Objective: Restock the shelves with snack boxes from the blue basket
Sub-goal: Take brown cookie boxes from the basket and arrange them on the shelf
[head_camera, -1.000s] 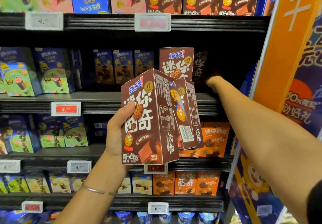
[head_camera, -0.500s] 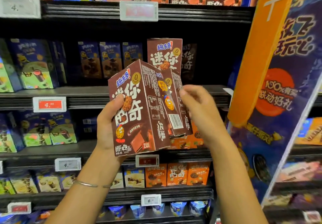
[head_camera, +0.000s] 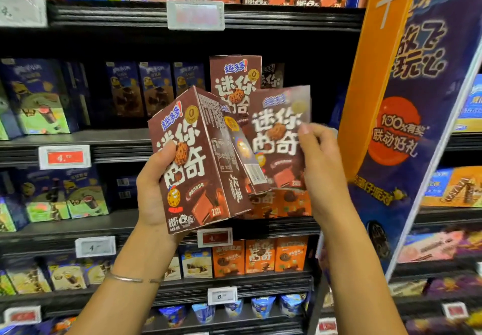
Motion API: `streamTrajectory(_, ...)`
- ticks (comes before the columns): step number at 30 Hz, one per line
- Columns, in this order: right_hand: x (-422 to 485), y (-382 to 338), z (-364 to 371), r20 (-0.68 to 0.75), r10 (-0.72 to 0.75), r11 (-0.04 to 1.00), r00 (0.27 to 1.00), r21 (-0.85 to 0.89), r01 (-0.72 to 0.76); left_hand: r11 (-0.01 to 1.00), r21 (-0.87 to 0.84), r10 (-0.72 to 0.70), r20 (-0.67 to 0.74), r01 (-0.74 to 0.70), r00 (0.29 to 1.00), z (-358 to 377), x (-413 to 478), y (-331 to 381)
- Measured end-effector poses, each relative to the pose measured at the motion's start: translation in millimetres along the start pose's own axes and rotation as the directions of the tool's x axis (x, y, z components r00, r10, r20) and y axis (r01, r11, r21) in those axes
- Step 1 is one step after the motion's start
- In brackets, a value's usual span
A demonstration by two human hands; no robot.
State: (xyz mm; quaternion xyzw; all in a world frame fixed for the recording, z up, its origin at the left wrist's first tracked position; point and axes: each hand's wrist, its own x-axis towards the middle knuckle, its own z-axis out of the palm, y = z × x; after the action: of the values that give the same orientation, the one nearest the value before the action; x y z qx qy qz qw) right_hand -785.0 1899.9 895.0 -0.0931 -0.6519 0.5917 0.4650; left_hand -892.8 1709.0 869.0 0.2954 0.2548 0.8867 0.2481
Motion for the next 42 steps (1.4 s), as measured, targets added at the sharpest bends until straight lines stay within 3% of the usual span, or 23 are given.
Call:
streamTrajectory(6,38.7,-4.3,-7.5,-0.210,-0.215,0.970,0.954,-0.159,0.183,1.000,0.000,-0.005,0.027,0.005,1.000,-3.1,-1.1,4.5)
streamTrajectory(9,72.9,-0.7,-1.5,-0.245,-0.179,0.963,0.953,-0.243,0.118,1.000,-0.007,-0.008,-0.003,0.008,1.000,-3.7,-1.9,2.6)
streamTrajectory(13,114.2,3.0,5.3,-0.256,-0.150,0.969,0.955,-0.230,0.090,0.999,-0.002,-0.034,-0.028,0.034,0.999,-3.6,-1.2,0.8)
streamTrajectory(18,149.0,17.8,16.1,-0.224,-0.122,0.912,0.967,-0.411,0.020,0.999,0.012,-0.031,-0.048,0.031,0.998,-4.8,1.4,0.5)
streamTrajectory(24,176.9,35.4,27.7,-0.140,0.034,0.916,0.990,-0.391,-0.086,0.997,0.045,-0.066,-0.063,0.069,0.996,-8.5,9.3,-1.7)
streamTrajectory(33,195.2,52.6,46.3,-0.024,0.133,0.911,0.991,-0.390,-0.131,0.987,0.053,-0.155,0.050,0.152,0.987,12.7,29.2,-10.8)
streamTrajectory(42,208.4,60.4,45.6,-0.018,0.183,0.894,0.983,-0.414,-0.174,0.977,0.039,-0.210,0.058,0.208,0.976,25.1,35.8,-16.6)
